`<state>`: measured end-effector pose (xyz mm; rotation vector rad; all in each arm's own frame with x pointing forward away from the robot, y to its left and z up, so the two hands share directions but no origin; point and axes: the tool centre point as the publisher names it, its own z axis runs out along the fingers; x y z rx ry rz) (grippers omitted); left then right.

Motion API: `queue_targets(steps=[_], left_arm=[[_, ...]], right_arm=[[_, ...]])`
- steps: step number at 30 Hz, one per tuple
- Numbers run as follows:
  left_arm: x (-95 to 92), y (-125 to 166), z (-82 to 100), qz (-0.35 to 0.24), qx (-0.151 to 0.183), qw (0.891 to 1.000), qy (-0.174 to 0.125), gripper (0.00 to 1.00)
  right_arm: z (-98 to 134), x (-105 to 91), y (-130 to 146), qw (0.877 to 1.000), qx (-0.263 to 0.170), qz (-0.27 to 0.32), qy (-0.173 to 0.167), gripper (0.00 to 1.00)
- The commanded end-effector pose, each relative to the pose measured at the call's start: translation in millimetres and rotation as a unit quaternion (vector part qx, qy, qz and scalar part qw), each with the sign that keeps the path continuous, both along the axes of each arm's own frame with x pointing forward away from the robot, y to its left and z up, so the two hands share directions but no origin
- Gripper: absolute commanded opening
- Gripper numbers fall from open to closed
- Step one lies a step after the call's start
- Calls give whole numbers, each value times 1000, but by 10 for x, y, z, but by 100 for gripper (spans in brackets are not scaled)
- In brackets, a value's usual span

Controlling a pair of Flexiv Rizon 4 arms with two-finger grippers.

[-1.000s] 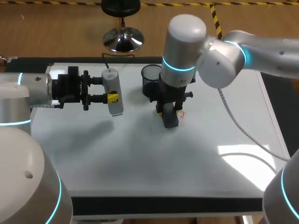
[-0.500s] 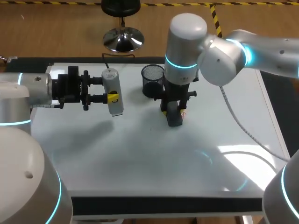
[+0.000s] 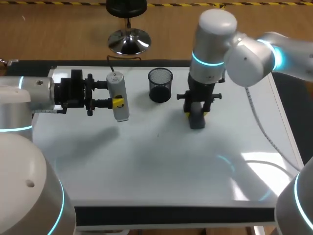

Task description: Pick up the inspection probe, press it on each red-marked spot on the whiteboard one by one, put down the probe, pick up the eraser, and wipe off all the red marks.

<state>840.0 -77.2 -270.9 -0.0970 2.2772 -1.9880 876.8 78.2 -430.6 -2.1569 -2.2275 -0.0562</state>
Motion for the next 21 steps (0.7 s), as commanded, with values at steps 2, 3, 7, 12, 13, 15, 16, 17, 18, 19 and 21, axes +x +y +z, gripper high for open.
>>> queue_targets(steps=[2, 3, 7, 12, 13, 15, 16, 17, 18, 19, 21], left_arm=[[-10, -5, 8, 2, 0, 1000, -2, 0], [-10, -5, 8, 2, 0, 1000, -2, 0], [-10, -5, 8, 2, 0, 1000, -2, 0], [-10, -5, 8, 2, 0, 1000, -2, 0], [-10, -5, 8, 2, 0, 1000, -2, 0], [-10, -5, 8, 2, 0, 1000, -2, 0], [-10, -5, 8, 2, 0, 1000, -2, 0], [-10, -5, 8, 2, 0, 1000, -2, 0], [-10, -5, 8, 2, 0, 1000, -2, 0], [-10, -5, 8, 2, 0, 1000, -2, 0], [-10, -5, 8, 2, 0, 1000, -2, 0]], right_arm=[[-172, 36, -400, 1000, -6, -11, 0, 0], [-166, 40, -442, 1000, -9, -14, 0, 0], [-60, 16, -544, 1000, -11, -23, -9, 0], [208, -37, -454, 999, -7, -15, -34, 0], [252, -62, -407, 999, -9, -10, -38, 0], [321, -125, -301, 999, -9, -1, -45, 0], [346, -162, -246, 999, -9, 4, -47, 0], [372, -188, -187, 999, -10, 8, -49, 0], [395, -203, -135, 999, -10, 15, -51, 0], [411, -227, -71, 998, -13, 21, -54, 0], [430, -268, 47, 998, -16, 32, -56, 0]])
